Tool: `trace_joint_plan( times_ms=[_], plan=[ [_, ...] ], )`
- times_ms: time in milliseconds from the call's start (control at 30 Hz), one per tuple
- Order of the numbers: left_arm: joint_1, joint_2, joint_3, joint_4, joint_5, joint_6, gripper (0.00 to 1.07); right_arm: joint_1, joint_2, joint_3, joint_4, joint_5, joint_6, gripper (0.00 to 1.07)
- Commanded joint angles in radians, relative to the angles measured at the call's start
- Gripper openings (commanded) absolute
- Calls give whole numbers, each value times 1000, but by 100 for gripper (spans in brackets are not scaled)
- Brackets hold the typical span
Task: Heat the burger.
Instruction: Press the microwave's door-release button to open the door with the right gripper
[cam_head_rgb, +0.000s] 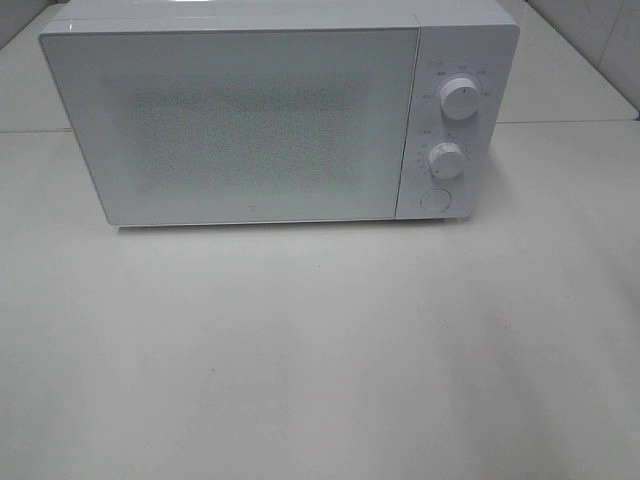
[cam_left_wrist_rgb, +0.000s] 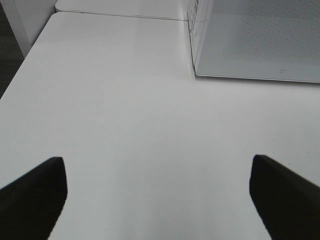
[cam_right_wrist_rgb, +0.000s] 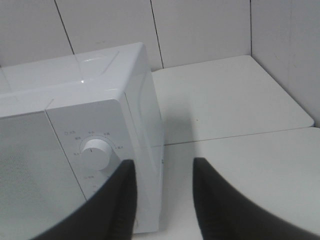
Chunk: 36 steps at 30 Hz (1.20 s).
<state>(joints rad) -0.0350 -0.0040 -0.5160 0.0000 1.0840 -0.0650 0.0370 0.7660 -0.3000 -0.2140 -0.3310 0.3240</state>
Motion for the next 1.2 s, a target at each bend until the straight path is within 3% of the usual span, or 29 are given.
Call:
trace_joint_plan(
  times_ms=[33,67,133,233,633,1133,1200],
  plan=[
    [3,-14,0,-10,-17,3,91,-2,39,36,-7,-130,108,19],
    [3,-14,0,-10,-17,3,91,-2,39,36,-7,-130,108,19],
    [3,-14,0,-10,-17,3,91,-2,101,67,-7,-214,236,8],
    [3,-14,0,-10,-17,3,91,-2,147,94,-7,-298,343,6],
    [3,-14,0,-10,-17,3,91,-2,408,113,-7,-527,860,4],
    [3,-14,0,-10,-17,3,91,-1,682,113,5,-657,1147,0],
    [3,-14,0,-10,-17,3,91,41,728,113,53,-657,1187,0]
  ],
)
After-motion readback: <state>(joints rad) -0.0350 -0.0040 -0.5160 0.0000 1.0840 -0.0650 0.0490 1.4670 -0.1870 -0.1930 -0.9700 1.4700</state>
